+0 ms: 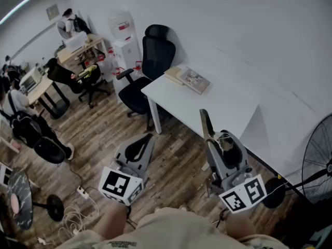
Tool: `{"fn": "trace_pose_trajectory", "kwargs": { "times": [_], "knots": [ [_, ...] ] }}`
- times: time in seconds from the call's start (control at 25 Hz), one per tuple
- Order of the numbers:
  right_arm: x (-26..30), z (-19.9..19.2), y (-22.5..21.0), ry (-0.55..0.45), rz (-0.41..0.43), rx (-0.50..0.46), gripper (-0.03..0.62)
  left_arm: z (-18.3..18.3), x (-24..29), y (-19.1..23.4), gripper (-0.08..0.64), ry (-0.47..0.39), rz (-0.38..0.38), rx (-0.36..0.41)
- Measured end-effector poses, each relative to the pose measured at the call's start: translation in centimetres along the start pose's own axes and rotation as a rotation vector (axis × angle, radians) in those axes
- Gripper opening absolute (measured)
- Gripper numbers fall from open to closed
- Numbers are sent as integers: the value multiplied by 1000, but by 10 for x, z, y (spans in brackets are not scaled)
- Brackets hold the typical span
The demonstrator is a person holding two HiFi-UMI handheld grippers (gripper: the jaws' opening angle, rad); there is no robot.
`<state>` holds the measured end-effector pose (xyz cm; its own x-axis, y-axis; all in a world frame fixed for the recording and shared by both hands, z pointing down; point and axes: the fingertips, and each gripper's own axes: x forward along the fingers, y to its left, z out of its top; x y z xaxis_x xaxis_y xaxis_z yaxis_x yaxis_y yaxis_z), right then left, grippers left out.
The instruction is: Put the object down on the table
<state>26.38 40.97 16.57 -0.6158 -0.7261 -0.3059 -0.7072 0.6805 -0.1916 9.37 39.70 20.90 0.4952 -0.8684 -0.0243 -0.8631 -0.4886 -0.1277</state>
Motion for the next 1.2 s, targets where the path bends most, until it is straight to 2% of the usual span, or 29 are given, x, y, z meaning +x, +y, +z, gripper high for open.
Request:
{"fn": "trace_pose_trajectory", "kwargs": {
  "times": [0.28,0.72,1.2],
  "knots": [
    [-13,-6,-17,22,-12,34,227,-4,5,-15,23,4,13,-2],
    [-37,-5,-39,63,20,64,227,-7,19,-41,23,23,56,-6],
    [-29,-24,-60,90,32,110,227,-25,32,-45,23,38,62,-28]
  ]
}}
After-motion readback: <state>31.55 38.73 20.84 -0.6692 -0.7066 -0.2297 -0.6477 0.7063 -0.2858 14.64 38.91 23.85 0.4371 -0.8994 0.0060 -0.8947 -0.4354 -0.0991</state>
